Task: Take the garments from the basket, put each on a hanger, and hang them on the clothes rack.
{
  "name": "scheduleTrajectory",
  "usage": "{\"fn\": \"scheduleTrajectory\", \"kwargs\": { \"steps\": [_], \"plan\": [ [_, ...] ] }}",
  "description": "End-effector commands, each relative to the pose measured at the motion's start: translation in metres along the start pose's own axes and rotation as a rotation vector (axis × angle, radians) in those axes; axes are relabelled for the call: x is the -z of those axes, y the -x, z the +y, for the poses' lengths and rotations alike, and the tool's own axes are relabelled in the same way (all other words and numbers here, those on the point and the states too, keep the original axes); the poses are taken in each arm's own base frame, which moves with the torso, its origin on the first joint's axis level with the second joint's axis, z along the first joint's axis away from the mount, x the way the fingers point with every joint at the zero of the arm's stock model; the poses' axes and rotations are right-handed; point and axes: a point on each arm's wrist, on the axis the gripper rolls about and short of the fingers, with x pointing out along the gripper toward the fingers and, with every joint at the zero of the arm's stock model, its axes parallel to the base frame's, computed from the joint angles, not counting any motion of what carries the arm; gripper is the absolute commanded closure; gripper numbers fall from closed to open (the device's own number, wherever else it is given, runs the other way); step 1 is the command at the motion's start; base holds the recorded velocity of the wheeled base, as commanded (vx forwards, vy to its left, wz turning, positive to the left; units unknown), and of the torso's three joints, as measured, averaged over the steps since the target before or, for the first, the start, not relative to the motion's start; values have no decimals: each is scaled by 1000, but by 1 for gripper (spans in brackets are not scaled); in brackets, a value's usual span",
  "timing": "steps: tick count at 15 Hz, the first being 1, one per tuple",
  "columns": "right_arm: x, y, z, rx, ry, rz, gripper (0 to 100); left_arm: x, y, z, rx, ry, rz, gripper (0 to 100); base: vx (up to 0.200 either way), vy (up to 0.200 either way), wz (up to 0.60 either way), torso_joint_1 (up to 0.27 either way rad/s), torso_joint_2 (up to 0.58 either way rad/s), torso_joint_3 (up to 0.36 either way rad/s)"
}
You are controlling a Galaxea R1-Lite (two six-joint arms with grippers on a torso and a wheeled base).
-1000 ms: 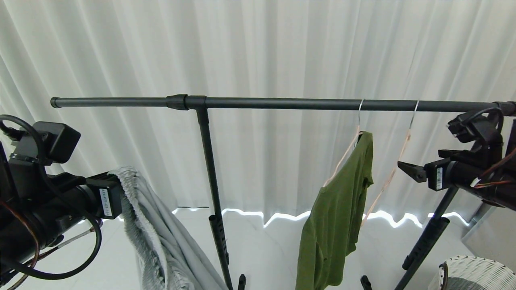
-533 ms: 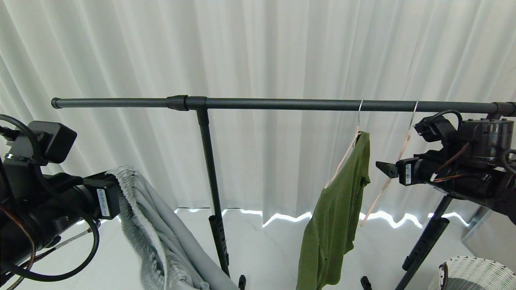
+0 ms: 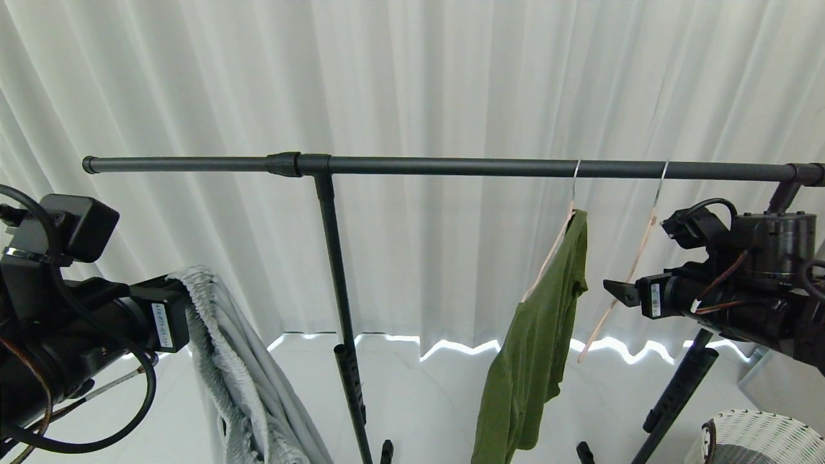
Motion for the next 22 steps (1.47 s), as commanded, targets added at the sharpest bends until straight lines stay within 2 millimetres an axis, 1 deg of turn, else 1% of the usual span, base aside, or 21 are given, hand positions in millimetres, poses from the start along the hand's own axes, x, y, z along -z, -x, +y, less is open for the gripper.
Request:
{"fn": "scheduleTrajectory", "kwargs": {
  "steps": [1,12,16,22],
  "plan": [
    [0,3,0,11,-6,-5,0,0,0,0,-1,1,-1,100,0,0,0,0,0,0],
    [2,4,0,30,-21,25,0,0,0,0,-2,1,2,100,0,0,0,0,0,0],
    [5,-1,0,33,-57,42,0,0,0,0,-2,1,2,100,0,0,0,0,0,0],
    [6,-1,-3,45,-62,54,0,0,0,0,-2,1,2,100,0,0,0,0,0,0]
  ]
}}
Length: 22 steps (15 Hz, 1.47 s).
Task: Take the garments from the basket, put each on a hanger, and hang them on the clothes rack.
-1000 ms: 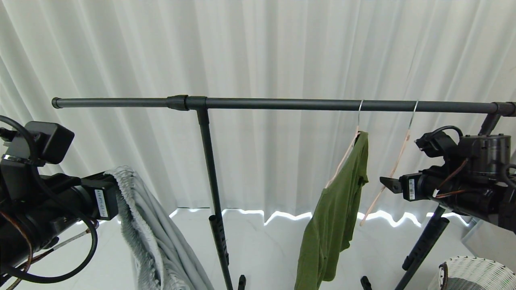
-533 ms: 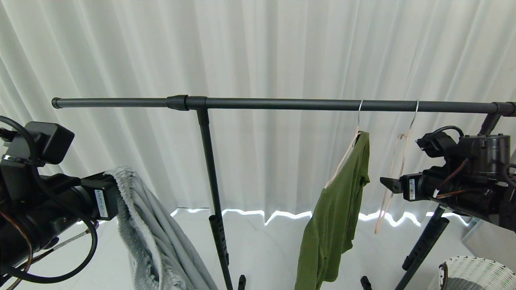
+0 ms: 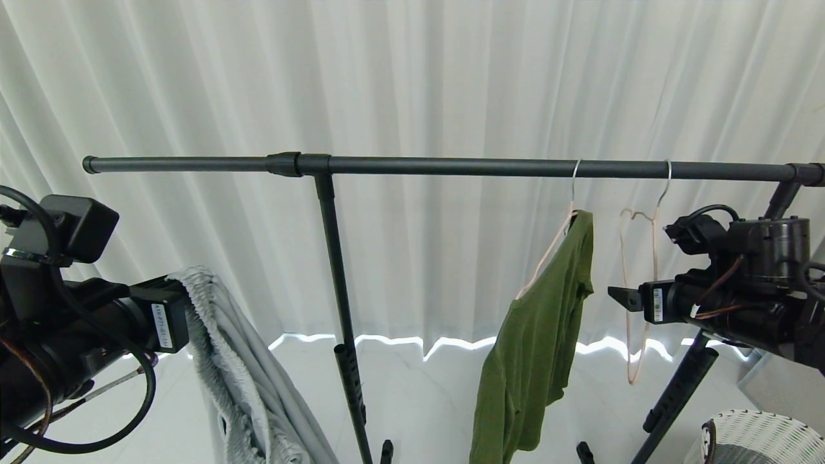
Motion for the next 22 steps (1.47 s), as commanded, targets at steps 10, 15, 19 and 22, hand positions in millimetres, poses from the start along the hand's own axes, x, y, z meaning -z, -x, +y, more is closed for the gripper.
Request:
{"fn": "scheduleTrajectory", "kwargs": {
  "steps": [10,15,19,22],
  "plan": [
    [4,-1,8,33,-76,35,0,0,0,0,0,0,2,100,0,0,0,0,0,0],
    [1,-5,5,49,-85,31,0,1,0,0,0,-1,4,100,0,0,0,0,0,0],
    [6,-14,-2,80,-93,58,100,1,0,0,0,-2,1,100,0,0,0,0,0,0],
    [5,-16,-4,83,-96,55,100,1,0,0,0,-2,2,100,0,0,0,0,0,0]
  ]
}}
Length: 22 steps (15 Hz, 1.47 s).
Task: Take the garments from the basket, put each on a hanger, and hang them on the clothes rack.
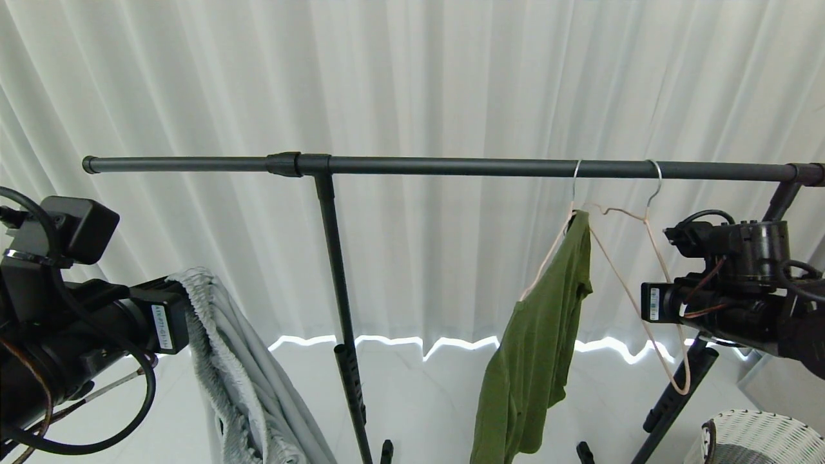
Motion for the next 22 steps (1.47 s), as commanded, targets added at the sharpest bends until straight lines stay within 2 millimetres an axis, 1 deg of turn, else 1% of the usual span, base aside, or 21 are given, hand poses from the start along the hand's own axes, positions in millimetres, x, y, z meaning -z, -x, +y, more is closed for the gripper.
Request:
{"fn": "scheduleTrajectory", "kwargs": {
  "steps": [1,4,9,13,15,19,22],
  "plan": [
    [-1,-1,0,1,-1,1,100,0,0,0,0,0,2,100,0,0,0,0,0,0],
    [-3,4,-1,-2,-3,-14,100,0,0,0,0,-1,0,100,0,0,0,0,0,0],
    [-13,23,-4,-10,-28,-75,100,0,0,1,-3,1,-1,100,0,0,0,0,0,0],
    [-5,42,-9,-8,-32,-80,100,-1,2,1,-4,1,-10,100,0,0,0,0,0,0],
    [-2,57,-12,-14,-33,-101,100,-1,2,1,-4,2,-12,100,0,0,0,0,0,0],
    [12,77,-18,-19,-32,-103,100,0,2,1,-5,-15,-5,100,0,0,0,0,0,0],
    [16,82,-19,-22,-31,-99,100,1,1,1,-5,-19,2,100,-200,0,0,1,1,1]
  ]
}}
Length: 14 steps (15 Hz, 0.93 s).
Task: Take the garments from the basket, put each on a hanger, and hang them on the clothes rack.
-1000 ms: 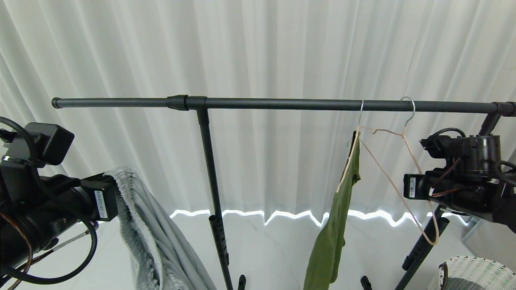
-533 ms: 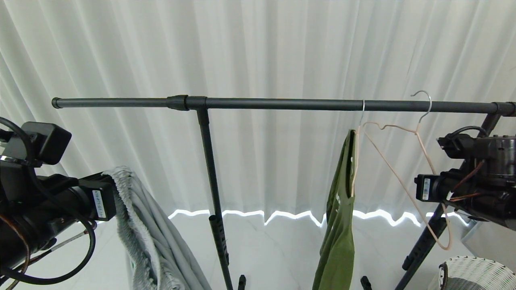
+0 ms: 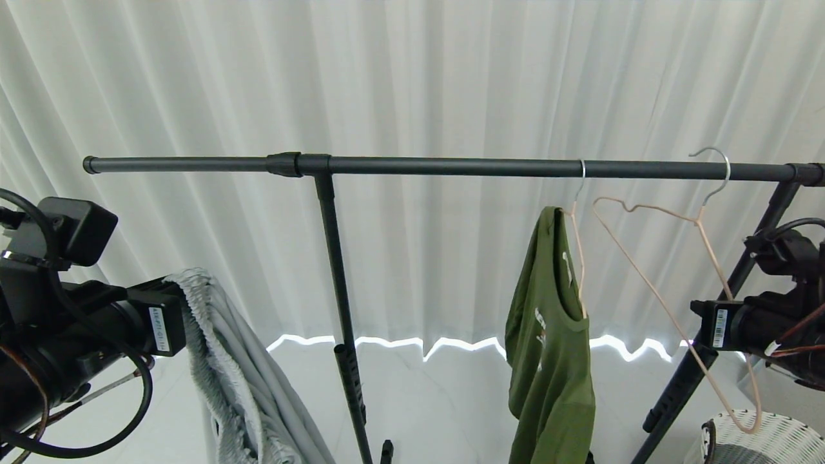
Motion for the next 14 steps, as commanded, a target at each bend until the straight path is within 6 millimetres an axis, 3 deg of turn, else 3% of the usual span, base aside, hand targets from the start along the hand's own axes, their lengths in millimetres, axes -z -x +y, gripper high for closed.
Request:
{"fn": "scheduleTrajectory", "kwargs": {
  "steps": [1,10,14],
  "plan": [
    [0,5,-1,-2,-1,-11,100,0,0,0,0,0,1,100,-200,0,0,7,2,-2],
    [4,6,6,-36,16,4,100,2,-1,0,1,-2,10,100,-200,0,0,0,3,2],
    [32,19,31,-189,95,81,100,8,-1,-3,17,-53,30,100,0,0,0,0,0,0]
  ]
}}
